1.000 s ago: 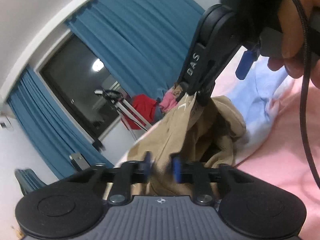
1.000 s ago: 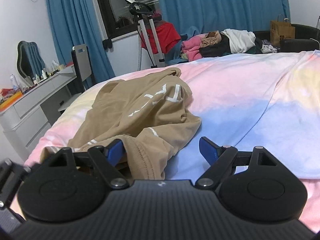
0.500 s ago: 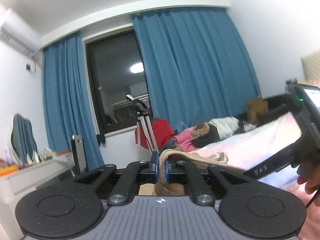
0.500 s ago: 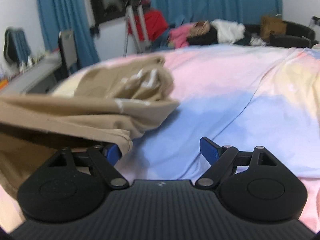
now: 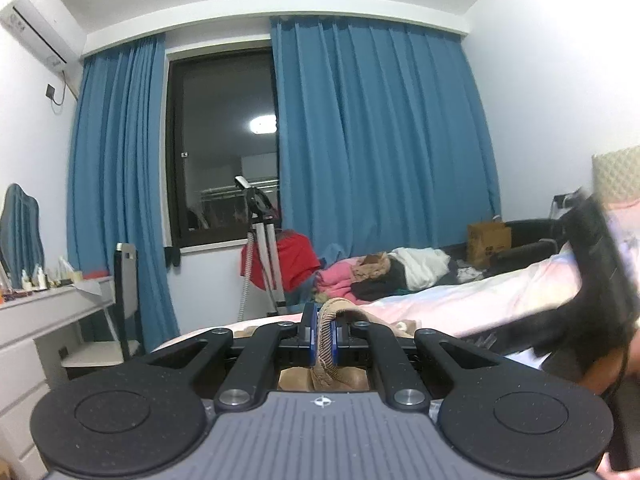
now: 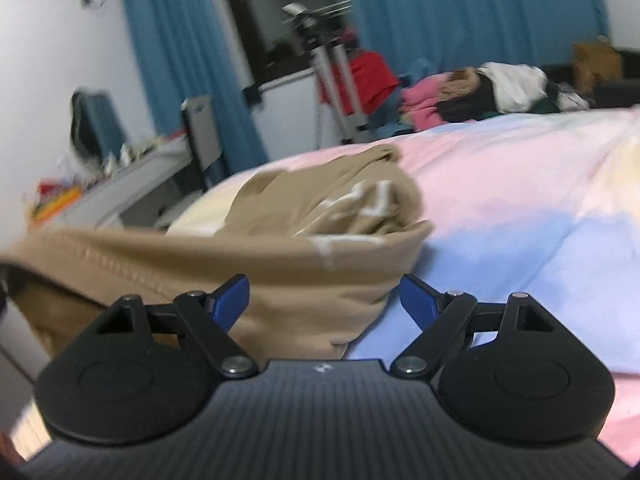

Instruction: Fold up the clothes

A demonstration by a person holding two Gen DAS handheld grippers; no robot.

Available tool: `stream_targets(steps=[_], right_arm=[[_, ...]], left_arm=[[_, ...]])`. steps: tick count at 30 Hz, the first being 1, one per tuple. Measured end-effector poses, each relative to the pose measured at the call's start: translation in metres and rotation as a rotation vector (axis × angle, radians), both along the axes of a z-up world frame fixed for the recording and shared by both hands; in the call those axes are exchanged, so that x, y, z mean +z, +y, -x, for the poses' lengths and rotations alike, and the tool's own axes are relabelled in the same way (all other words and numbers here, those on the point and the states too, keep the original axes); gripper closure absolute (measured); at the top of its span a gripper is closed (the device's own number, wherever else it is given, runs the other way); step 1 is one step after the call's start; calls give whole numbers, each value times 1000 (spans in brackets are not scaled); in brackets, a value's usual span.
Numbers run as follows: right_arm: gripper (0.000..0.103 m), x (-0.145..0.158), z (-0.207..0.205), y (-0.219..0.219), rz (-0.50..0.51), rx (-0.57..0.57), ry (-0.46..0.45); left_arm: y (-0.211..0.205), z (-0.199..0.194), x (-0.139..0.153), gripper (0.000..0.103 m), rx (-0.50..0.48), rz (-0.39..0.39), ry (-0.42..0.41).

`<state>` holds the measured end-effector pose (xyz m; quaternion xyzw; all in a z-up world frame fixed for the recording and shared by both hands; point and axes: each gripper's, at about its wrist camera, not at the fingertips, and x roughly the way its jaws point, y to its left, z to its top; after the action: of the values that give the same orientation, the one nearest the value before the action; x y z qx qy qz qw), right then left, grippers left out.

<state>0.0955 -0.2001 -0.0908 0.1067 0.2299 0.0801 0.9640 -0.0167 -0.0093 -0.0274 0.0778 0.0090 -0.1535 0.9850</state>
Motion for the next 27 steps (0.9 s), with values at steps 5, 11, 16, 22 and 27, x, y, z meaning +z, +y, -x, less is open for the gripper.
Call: stream_targets(steps=[5,11,16,22,27], right_arm=[[19,-5,4,25,258,-89,-13],[19,17,27,-2,-82,-3,-132],[19,21,32,25,-46,207,-144],[19,19,27,50,42,178,-162],[19,6,1,25,-68,-32,-82]], left_arm=[[6,1,1,96,16,24,-10],[13,-6,3,96,19,56,21],[19,-12,4,96,27,82,52],[21,-14,2,96,22,88,79],[17,-13,-2,97,29,79,65]])
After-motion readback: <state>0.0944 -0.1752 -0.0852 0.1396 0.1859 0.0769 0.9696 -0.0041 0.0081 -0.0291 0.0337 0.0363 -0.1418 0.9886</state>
